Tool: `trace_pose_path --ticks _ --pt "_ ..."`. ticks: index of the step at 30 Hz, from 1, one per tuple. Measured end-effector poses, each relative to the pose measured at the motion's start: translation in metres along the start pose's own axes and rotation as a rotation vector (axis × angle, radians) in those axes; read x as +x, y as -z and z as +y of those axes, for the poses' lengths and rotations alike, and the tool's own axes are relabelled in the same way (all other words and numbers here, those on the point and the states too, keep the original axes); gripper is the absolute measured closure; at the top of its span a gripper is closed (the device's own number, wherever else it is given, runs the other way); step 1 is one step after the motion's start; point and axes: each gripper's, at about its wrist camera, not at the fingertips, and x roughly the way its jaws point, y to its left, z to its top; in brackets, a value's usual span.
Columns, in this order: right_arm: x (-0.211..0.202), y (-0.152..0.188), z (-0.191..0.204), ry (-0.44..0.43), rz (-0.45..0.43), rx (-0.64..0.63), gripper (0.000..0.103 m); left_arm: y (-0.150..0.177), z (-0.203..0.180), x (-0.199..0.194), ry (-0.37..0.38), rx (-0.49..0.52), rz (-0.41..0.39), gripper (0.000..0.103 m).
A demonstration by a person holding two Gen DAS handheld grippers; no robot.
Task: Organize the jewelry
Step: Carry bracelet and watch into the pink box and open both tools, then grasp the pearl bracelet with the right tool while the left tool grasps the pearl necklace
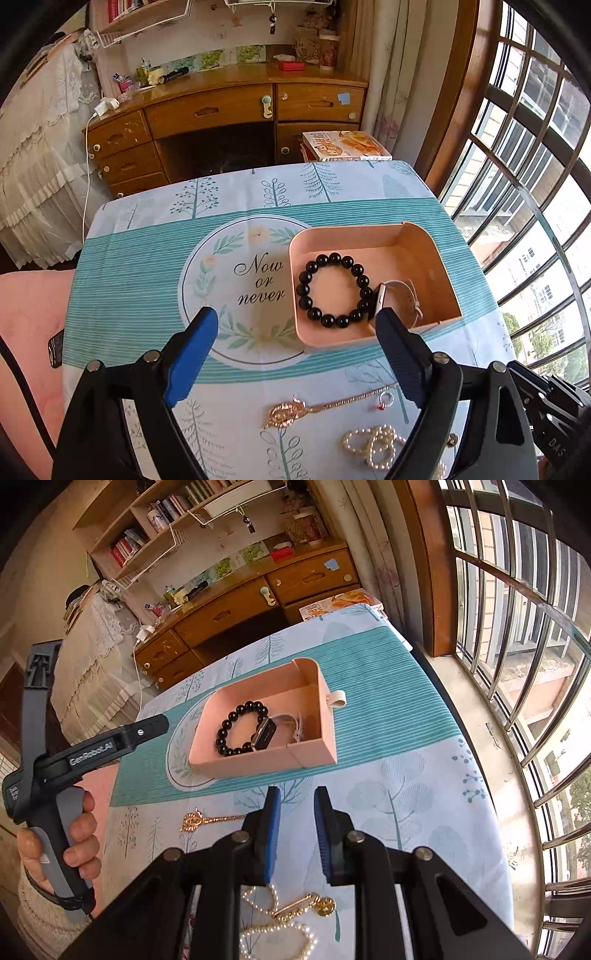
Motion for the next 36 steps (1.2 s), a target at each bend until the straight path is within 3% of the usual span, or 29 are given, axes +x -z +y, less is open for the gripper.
trace_pose_path --ticks 7,13,18,22,28,36 --pt "-0.011 0.026 0.013 -0.029 0.023 -0.042 0.084 0.049 0.023 -0.045 0.07 -0.061 -0.031 0.016" --pt "-0.026 0.044 0.027 -0.042 0.03 -0.081 0.084 0.092 0.022 -0.076 -0.004 -0.004 -0.056 0.016" --pt "-0.04 0.059 0.032 -0.029 0.014 -0.116 0.063 0.121 0.025 -0.089 0.02 -0.016 -0.036 0.016" --pt "-0.044 0.072 0.027 -0.013 0.036 -0.127 0.063 0.144 0.025 -0.087 0.056 -0.031 -0.001 0.015" --pt "-0.032 0.095 0.02 0.055 0.126 -0.155 0.063 0.172 0.015 -0.067 0.042 -0.004 0.067 0.015" --pt "-0.012 0.113 0.017 0.132 0.238 -0.221 0.063 0.183 -0.001 -0.048 0.041 0.042 0.093 0.015"
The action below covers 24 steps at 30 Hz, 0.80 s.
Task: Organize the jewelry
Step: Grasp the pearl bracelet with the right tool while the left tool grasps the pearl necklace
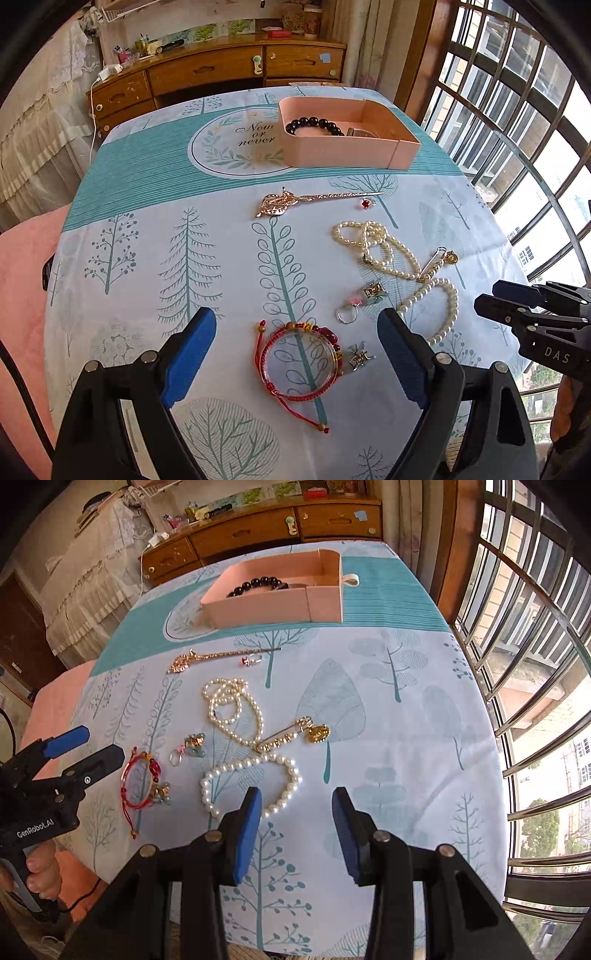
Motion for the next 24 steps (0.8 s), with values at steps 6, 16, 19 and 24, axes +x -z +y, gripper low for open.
trace_pose_path --ticks 6,16,19,24 --pt "0.022 -0.003 0.004 0.014 0.077 -0.033 0.063 0.001 -0.009 0.011 0.018 0.036 0.019 0.015" --pt "0.048 -0.029 0.026 0.107 0.206 -0.204 0.086 -0.015 -0.005 0.024 0.037 0.062 0.054 0.015" --pt "0.051 -0.032 0.037 0.123 0.234 -0.281 0.092 -0.024 -0.004 0.027 0.037 0.079 0.056 0.015" --pt "0.051 -0.032 0.037 0.101 0.256 -0.303 0.096 -0.042 -0.001 0.038 0.056 0.083 0.088 0.015"
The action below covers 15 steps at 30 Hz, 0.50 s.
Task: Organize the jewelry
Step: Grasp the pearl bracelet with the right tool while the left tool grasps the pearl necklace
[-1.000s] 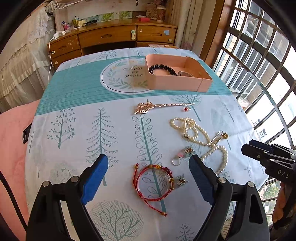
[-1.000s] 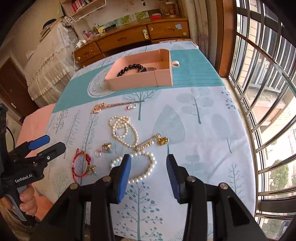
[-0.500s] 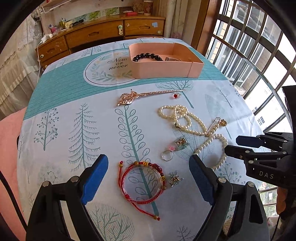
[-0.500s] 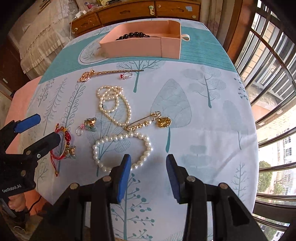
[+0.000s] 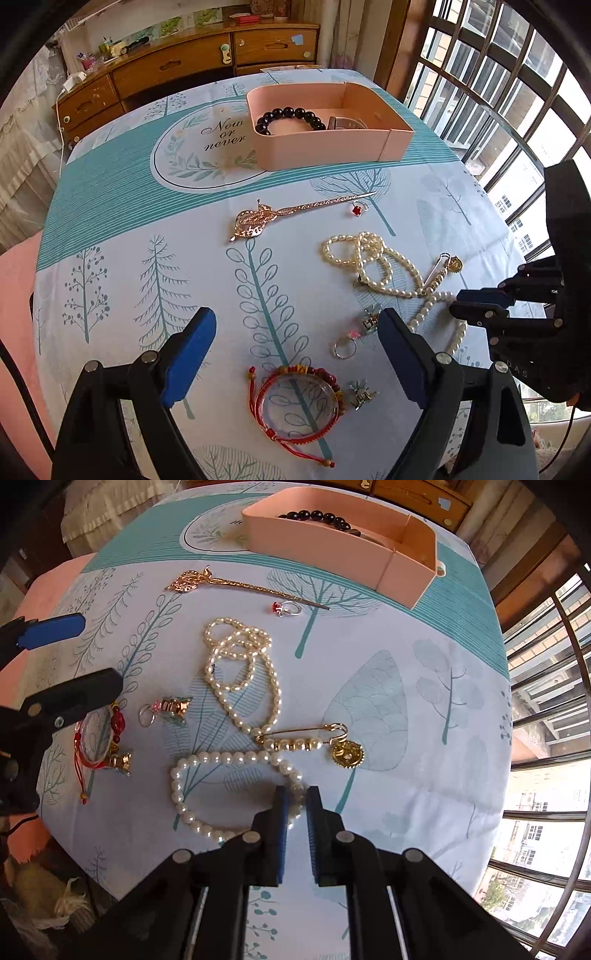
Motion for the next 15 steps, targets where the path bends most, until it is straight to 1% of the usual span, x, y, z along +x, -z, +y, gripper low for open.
trace_pose_path --ticks 5,8,11,12,13,14,15 --pt "-0.002 0.013 -0.021 -0.063 -0.034 0.104 0.096 -0.02 0.004 0.022 0.055 -0.041 0.082 0.015" --pt "-0.003 0.027 -0.032 -0.112 -0.046 0.167 0.096 -0.034 0.003 0.035 0.094 -0.07 0.134 0.015" --pt "-0.004 0.042 -0.045 -0.156 -0.061 0.217 0.096 -0.047 -0.003 0.045 0.112 -0.075 0.17 0.016" --pt "-0.004 0.046 -0.048 -0.171 -0.066 0.231 0.096 -0.05 -0.005 0.048 0.11 -0.073 0.186 0.018" --pt "-0.006 0.048 -0.051 -0.184 -0.071 0.244 0.096 -0.053 -0.008 0.052 0.108 -0.076 0.208 0.024" --pt "-0.006 0.05 -0.052 -0.194 -0.077 0.252 0.096 -0.055 -0.01 0.057 0.11 -0.084 0.236 0.027" --pt "-0.006 0.052 -0.054 -0.204 -0.082 0.257 0.096 -0.057 -0.012 0.062 0.114 -0.092 0.264 0.034"
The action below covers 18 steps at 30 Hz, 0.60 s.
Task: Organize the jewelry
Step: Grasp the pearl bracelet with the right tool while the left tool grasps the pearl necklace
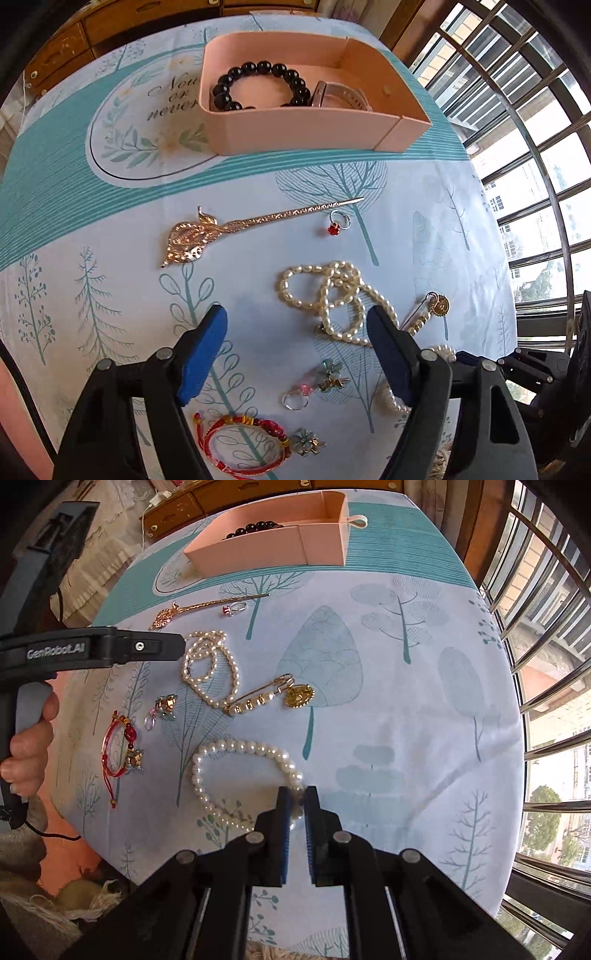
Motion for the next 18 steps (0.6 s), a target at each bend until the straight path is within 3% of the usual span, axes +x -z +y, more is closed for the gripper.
trace_pose_path --ticks 2,8,10,18 --pt "-0.001 0.001 -0.003 -0.016 -0.008 0.009 0.096 -0.002 -0.002 0.01 0.0 -0.018 0.051 0.047" --pt "-0.002 0.002 -0.007 -0.06 -0.028 0.016 0.095 0.0 -0.011 0.012 -0.04 -0.041 0.05 0.053" --pt "-0.002 0.004 -0.011 -0.076 -0.032 0.022 0.095 0.0 -0.017 0.014 -0.081 -0.033 0.056 0.065" --pt "0.001 0.005 -0.02 -0.133 -0.055 0.054 0.095 -0.005 -0.039 0.023 -0.199 -0.007 0.13 0.069"
